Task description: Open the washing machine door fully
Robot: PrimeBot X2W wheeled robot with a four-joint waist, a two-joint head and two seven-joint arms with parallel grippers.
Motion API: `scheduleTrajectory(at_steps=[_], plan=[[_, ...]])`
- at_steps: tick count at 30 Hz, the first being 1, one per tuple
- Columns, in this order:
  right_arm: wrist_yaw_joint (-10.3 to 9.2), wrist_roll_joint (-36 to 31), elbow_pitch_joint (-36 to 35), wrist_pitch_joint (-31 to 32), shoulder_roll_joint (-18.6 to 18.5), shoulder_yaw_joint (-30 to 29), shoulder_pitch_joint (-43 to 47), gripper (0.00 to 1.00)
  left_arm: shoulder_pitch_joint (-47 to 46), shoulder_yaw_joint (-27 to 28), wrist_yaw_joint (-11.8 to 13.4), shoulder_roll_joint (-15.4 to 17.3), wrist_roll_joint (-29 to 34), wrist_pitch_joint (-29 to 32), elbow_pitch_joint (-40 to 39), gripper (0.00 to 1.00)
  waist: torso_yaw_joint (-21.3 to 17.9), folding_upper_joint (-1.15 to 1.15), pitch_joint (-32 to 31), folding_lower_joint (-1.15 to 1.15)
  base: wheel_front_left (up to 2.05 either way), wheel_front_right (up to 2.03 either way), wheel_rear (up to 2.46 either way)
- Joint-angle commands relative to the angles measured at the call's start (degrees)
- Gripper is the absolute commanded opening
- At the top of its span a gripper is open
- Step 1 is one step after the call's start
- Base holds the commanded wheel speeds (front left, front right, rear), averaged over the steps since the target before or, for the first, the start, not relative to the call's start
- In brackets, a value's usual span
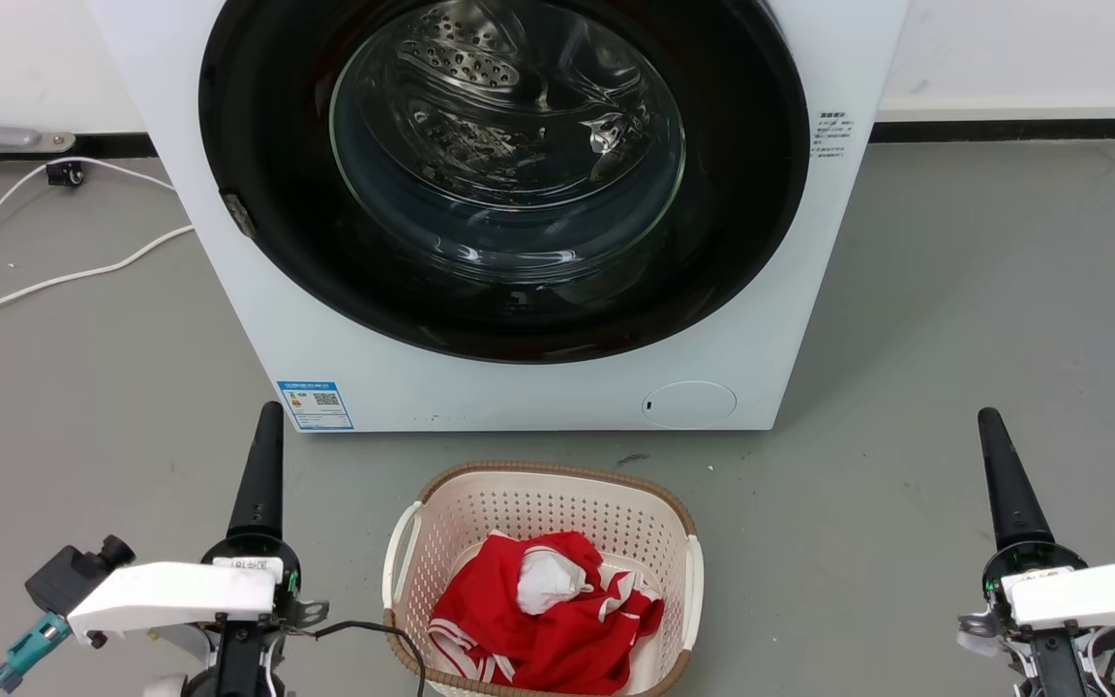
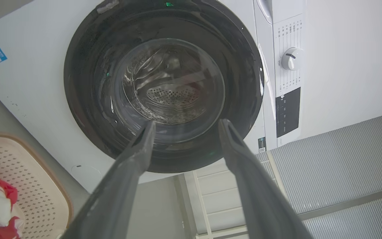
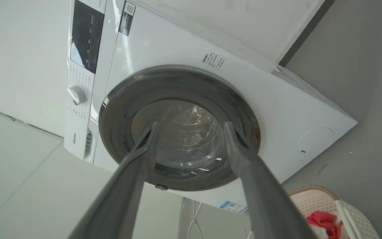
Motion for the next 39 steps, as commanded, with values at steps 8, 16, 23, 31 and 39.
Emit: scheduleTrajectory(at_steps=[8,16,23,31,39], plan=[[0.01,-15.62,-4.29,-1.99,0.03,0.71,-0.46,1.0,-1.47,-0.09,-0.13,0.21,14.48,-2.05,-3.12,1.0,-0.06,0.0,0.08,0.0,0.0,0.0,0.0],[0.01,-27.3,-5.59,-3.46,0.09,1.96,0.4,1.0,-0.73,-1.01,0.09,0.19,27.02,-3.57,-4.21,1.0,-0.24,0.0,0.05,0.0,0.0,0.0,0.0],[0.01,-37.71,-5.4,-3.26,0.17,2.47,1.04,1.0,0.0,-2.46,0.77,0.17,38.99,-5.24,-4.21,1.0,-0.36,0.0,-0.08,0.0,0.0,0.0,0.0],[0.01,-44.44,-4.57,-2.4,0.22,1.89,0.84,1.0,0.66,-3.63,1.91,0.37,46.91,-6.53,-4.15,1.0,-0.29,0.0,-0.15,0.0,0.0,0.0,0.0],[0.01,-49.25,-4.3,-2.41,0.27,1.86,1.33,1.0,1.24,-4.81,3.28,0.8,52.23,-7.57,-4.09,1.0,-0.31,0.0,-0.18,0.0,0.0,0.0,0.0]])
